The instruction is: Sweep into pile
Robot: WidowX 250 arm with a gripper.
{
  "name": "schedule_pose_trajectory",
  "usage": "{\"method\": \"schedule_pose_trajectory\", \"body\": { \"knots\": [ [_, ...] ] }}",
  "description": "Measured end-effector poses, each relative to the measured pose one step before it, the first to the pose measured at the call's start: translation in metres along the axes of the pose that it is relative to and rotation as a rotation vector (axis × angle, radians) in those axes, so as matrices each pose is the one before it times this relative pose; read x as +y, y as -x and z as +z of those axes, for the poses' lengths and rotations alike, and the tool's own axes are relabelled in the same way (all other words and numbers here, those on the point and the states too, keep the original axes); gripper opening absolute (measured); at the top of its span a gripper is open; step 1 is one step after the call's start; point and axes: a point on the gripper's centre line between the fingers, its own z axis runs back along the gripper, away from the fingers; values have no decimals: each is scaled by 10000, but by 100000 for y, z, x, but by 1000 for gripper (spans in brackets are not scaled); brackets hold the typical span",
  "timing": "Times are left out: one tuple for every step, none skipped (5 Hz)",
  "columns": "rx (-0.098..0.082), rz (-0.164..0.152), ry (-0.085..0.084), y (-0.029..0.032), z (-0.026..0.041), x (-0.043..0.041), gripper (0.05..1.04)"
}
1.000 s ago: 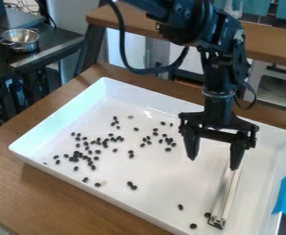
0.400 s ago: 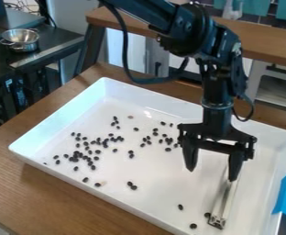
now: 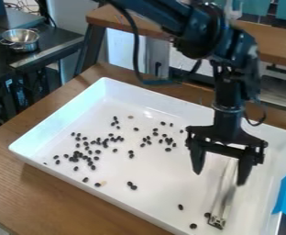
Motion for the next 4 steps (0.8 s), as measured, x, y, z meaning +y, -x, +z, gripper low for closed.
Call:
{"method": "schedule_pose_trajectory", "body": {
  "knots": [
    [-65, 27, -178, 248, -227, -597, 1002],
    [100, 74, -134, 9, -860, -299, 1002],
    [70, 96, -289, -190, -1133, 63, 948],
    [-29, -10, -136, 74, -779, -275, 660]
  ]
}}
